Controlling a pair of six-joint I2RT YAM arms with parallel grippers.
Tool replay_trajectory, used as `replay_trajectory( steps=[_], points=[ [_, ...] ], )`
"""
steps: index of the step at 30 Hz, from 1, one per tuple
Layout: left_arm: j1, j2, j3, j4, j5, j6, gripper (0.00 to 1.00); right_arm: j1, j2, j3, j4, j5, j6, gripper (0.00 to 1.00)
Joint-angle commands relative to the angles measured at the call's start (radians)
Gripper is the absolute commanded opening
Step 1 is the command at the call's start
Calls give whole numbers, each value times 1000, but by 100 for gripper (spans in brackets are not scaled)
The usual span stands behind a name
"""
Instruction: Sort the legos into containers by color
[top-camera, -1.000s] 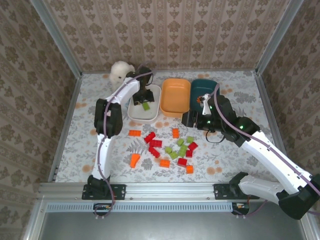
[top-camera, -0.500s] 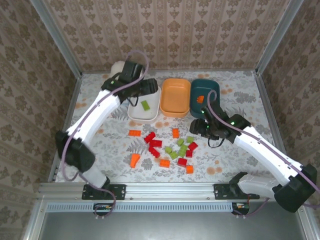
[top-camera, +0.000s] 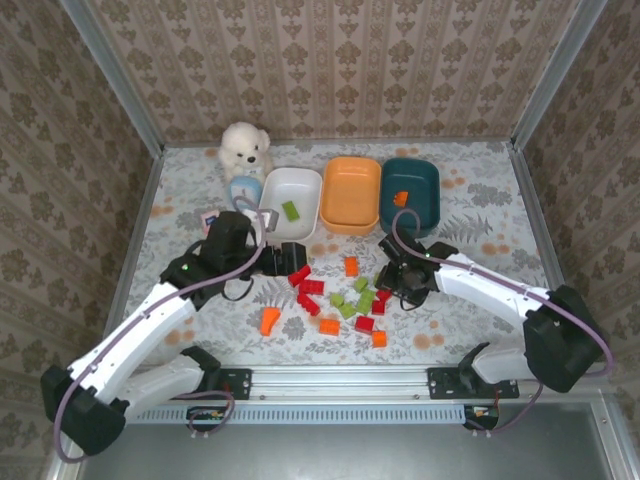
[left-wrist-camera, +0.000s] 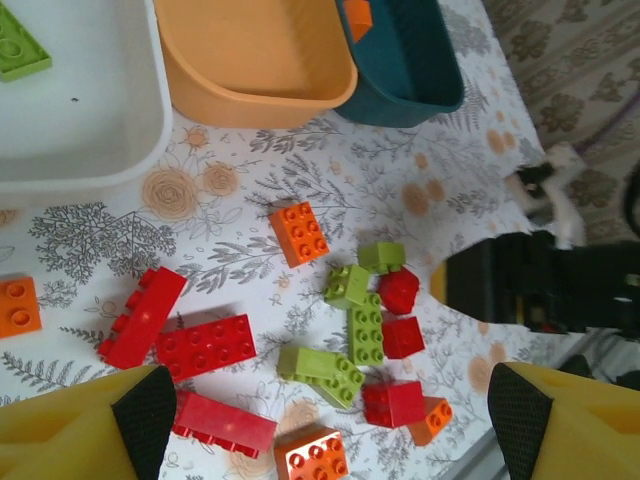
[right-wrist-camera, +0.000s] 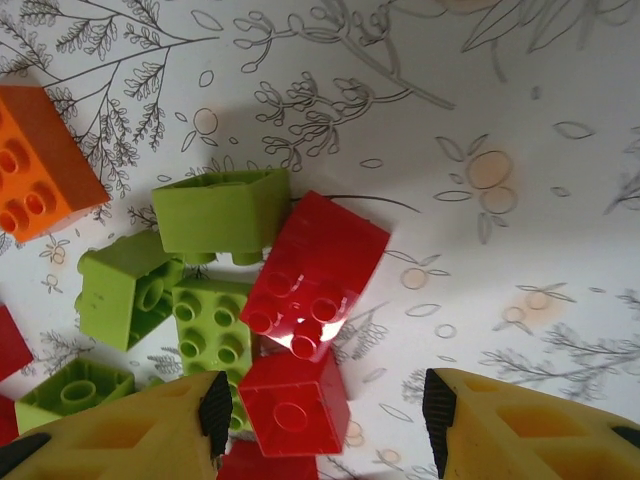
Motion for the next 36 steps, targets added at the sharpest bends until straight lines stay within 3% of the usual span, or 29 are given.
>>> replay_trajectory(
  steps=[1, 9, 23, 36],
  points=[
    [0, -58, -27, 37, 41, -10, 86, 30, 61, -18, 97, 20, 104, 56],
    [-1, -127, -68, 49, 89, -29, 86, 44, 105, -51, 136, 69, 209, 54],
    [-1, -137, -55, 45, 97, -38, 86, 38, 165, -59, 189, 68, 220, 52],
    [-1, -133, -61, 73, 94, -52, 86, 35, 140, -58, 133, 94, 191, 36]
  ],
)
